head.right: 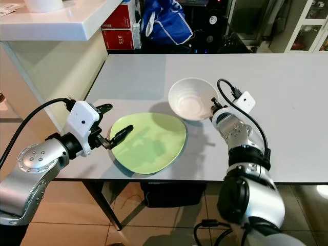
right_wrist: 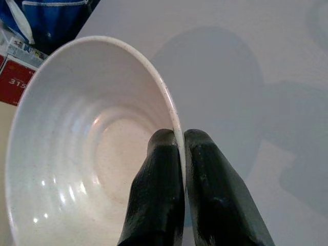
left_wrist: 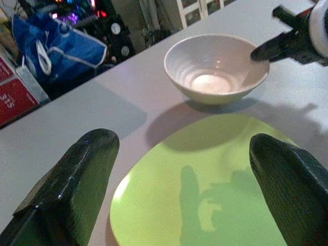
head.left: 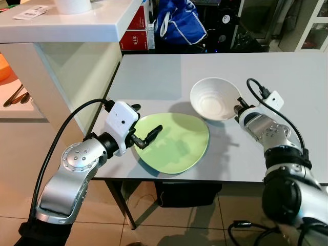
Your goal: Setting the table
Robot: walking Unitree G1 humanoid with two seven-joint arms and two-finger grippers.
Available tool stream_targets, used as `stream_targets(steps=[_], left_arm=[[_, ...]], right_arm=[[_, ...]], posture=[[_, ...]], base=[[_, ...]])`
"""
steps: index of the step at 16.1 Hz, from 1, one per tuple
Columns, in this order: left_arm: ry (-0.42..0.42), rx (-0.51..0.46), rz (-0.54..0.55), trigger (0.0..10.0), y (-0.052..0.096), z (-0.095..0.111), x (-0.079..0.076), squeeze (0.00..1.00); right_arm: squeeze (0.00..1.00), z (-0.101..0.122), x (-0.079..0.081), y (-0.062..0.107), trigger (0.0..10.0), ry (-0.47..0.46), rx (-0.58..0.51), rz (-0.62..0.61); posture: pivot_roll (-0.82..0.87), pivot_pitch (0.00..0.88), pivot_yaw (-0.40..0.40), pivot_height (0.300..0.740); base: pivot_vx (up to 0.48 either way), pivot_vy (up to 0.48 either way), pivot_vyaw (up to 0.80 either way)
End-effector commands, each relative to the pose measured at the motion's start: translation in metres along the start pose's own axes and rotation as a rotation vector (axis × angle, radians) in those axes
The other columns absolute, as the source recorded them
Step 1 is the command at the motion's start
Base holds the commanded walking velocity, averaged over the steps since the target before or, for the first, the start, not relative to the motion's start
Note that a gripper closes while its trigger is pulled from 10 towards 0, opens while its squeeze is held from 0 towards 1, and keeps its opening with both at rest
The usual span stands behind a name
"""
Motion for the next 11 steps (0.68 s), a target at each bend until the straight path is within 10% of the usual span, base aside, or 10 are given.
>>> stream_targets(steps=[1, 11], left_arm=[[-0.002, -0.006, -0.01, 10.0, 0.003, 0.002, 0.0, 0.0], [-0.004, 0.031, -0.012, 10.0, 0.022, -0.001, -0.003, 0.0]], right_arm=[[0.0, 0.012, 0.012, 0.0, 10.0, 0.015, -0.039, 0.037], [0.0, 0.002, 0.042, -0.005, 10.0, 0.173, 0.062, 0.088]], posture=[[0.0, 0.0, 0.04, 0.74], [0.05, 0.0, 0.01, 0.74]], base=[[0.0, 0.0, 0.0], [0.0, 0.0, 0.0]])
Point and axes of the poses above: a point about 5 cm out from each wrist's last joint towards the gripper, its own y axis pointing back from the gripper into the wrist, its own z axis along the axis of the wrist's last joint, x = y × z, the point moved 2 cm from there along -y, pointing out of the wrist towards the gripper, and after that the axes turned 5 degrees about y, right-handed, at the moved point
